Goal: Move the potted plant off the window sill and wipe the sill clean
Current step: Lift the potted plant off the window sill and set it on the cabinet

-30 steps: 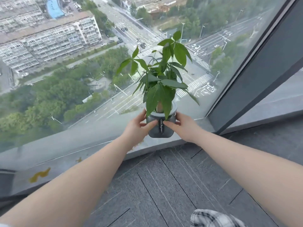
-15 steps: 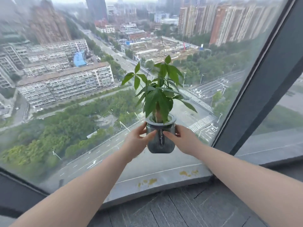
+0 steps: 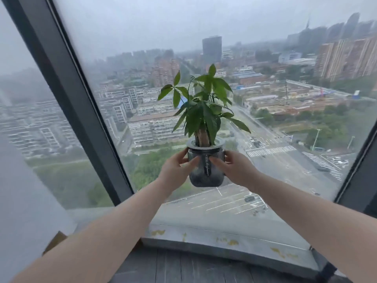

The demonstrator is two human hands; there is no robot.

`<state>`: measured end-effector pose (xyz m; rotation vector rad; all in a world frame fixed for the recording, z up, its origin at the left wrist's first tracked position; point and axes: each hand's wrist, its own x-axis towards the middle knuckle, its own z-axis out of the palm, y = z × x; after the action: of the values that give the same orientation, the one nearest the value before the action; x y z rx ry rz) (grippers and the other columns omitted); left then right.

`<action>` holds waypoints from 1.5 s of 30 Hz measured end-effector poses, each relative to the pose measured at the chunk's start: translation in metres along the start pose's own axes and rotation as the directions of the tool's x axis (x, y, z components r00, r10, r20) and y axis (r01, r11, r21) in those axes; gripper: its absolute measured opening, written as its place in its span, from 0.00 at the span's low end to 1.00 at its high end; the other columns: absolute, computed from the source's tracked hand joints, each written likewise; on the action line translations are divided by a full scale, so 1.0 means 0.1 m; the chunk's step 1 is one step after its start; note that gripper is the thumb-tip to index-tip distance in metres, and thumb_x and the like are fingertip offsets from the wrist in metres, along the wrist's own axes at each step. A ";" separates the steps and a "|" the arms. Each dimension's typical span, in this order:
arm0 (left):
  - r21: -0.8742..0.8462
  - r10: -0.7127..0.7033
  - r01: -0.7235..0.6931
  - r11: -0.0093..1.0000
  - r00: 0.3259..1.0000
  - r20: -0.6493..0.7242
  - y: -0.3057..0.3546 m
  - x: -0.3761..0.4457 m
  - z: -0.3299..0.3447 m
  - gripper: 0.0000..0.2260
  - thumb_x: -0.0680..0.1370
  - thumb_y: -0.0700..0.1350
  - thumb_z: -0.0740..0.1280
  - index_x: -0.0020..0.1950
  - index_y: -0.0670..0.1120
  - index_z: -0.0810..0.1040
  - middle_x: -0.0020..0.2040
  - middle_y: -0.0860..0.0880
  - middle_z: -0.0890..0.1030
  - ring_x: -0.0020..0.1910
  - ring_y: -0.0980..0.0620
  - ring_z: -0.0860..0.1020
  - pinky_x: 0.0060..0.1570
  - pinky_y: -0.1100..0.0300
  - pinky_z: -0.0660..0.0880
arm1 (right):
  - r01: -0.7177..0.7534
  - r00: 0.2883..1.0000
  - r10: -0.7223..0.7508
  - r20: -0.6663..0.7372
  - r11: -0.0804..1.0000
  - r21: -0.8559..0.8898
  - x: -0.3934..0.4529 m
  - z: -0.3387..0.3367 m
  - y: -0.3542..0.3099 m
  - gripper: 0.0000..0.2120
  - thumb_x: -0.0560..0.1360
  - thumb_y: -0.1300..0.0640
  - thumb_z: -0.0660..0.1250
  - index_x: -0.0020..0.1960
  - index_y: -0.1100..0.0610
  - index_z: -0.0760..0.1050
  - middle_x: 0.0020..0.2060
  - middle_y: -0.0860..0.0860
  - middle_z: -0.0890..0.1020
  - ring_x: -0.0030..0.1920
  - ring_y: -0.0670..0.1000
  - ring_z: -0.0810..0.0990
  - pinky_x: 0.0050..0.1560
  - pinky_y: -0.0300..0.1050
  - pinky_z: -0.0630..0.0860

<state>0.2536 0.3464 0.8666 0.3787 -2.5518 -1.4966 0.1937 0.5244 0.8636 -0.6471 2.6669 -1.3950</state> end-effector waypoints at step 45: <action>-0.477 -0.380 0.435 0.763 -0.295 -0.877 -3.18 -11.69 -5.42 0.16 0.75 0.52 0.70 0.62 0.58 0.76 0.52 0.56 0.83 0.56 0.55 0.80 0.59 0.49 0.76 | 0.499 -0.311 -0.671 0.673 0.488 0.716 -8.94 7.31 -6.69 0.20 0.77 0.41 0.63 0.57 0.56 0.78 0.51 0.54 0.84 0.52 0.55 0.80 0.53 0.48 0.75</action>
<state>1.5561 0.0916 0.8424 1.7791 -1.0043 -0.5231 1.4107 -0.0239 0.8463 -2.1760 0.9012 -0.5293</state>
